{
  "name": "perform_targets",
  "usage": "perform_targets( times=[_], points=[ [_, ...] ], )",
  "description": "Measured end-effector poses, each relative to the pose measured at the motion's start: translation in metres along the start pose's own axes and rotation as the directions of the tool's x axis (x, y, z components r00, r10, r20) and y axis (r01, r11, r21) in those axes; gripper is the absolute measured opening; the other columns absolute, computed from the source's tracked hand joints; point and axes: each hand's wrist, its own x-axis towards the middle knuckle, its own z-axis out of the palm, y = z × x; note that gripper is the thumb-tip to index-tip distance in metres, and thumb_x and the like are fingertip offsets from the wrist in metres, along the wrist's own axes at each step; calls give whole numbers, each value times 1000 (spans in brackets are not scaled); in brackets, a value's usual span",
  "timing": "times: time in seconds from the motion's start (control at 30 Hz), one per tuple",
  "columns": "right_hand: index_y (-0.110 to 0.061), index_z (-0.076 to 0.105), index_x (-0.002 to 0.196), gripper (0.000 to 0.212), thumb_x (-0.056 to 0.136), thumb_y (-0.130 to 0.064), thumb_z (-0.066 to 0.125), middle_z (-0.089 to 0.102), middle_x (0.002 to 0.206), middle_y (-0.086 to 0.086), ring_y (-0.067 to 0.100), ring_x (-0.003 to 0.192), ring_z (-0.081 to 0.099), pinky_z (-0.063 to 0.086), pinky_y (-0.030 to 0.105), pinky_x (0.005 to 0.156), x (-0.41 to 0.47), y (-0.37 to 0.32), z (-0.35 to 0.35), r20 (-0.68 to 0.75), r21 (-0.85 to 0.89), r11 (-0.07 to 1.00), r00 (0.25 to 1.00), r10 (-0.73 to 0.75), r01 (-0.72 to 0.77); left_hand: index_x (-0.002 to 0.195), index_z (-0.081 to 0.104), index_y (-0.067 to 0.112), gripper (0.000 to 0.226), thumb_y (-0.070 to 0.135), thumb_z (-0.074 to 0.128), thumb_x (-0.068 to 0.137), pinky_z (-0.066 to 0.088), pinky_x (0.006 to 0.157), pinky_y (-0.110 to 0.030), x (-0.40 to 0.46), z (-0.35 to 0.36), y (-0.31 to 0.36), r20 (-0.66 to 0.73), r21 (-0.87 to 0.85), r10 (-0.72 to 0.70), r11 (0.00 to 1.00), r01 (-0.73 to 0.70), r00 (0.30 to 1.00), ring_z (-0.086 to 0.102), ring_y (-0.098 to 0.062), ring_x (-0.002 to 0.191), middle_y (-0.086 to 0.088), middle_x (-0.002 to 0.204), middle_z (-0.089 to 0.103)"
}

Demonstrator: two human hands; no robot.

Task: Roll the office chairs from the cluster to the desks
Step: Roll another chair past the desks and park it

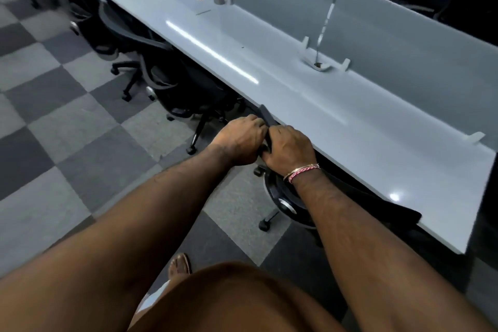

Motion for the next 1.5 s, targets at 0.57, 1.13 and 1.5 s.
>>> perform_targets(
  times=[0.57,1.13,1.5],
  points=[
    [-14,62,81,26,72,-37,67,66,75,5,29,70,64,45,32,53,193,-321,98,187,11,896,879,-438,444,115,66,22,26,31,61,91,56,75,-38,-223,-17,-287,201,-39,-553,820,571,808,67,-22,104,3,111,68],
    [-14,62,99,25,86,-35,58,69,94,7,29,90,65,47,36,66,343,-661,199,240,210,588,542,-805,781,121,65,26,31,27,59,91,53,76,-36,-459,-24,-534,240,43,-880,432,901,410,69,-25,105,2,115,70],
    [-14,60,104,25,90,-33,52,68,101,7,29,95,63,47,36,68,518,-835,283,222,291,422,368,-903,859,108,69,22,22,31,59,91,55,77,-36,-514,-34,-765,281,126,-939,240,963,197,70,-26,98,0,108,71]
  ],
)
